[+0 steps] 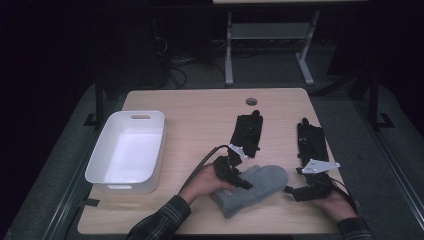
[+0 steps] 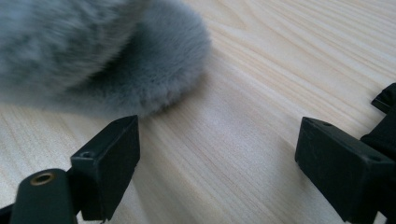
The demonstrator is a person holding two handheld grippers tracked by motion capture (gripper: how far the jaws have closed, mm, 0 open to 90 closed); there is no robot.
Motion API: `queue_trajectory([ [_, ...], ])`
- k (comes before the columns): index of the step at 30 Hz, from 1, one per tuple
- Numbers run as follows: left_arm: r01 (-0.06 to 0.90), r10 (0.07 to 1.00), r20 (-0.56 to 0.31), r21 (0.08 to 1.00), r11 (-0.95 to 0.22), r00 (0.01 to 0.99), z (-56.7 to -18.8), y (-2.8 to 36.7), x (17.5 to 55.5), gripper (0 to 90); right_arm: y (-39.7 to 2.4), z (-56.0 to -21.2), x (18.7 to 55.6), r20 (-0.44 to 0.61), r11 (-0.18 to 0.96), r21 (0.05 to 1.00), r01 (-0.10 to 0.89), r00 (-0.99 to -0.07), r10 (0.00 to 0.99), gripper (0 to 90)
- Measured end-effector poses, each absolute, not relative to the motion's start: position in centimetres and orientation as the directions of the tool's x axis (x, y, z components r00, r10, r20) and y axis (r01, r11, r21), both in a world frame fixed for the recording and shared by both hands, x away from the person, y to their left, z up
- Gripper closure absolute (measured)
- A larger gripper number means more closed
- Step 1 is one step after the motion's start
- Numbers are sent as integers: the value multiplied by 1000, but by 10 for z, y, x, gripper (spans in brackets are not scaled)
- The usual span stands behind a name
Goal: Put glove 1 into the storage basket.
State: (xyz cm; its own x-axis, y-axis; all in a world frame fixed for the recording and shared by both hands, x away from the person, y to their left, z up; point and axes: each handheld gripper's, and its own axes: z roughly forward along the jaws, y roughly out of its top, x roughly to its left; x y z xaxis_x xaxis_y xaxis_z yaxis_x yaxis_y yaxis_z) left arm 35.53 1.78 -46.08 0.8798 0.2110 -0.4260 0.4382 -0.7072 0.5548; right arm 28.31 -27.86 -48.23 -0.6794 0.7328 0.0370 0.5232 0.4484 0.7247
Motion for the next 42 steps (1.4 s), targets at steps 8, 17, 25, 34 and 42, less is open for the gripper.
queue_trajectory([
  [8, 435, 212, -410, 588, -682, 887, -450, 26, 354, 758, -279, -482, 283, 37, 448, 725, 523, -680, 733, 138],
  [17, 445, 228, -408, 588, -675, 884, -440, 28, 350, 786, -279, -482, 283, 38, 448, 725, 523, -679, 733, 137],
  [25, 408, 237, -343, 613, -677, 909, -424, 32, 346, 797, -279, -482, 283, 40, 447, 724, 525, -679, 733, 137],
  [34, 423, 253, -350, 604, -676, 902, -427, 34, 350, 669, -279, -482, 283, 39, 447, 724, 525, -679, 733, 137],
  [42, 359, 266, -242, 605, -711, 933, -437, 26, 345, 181, -279, -482, 283, 40, 447, 724, 526, -679, 733, 137],
])
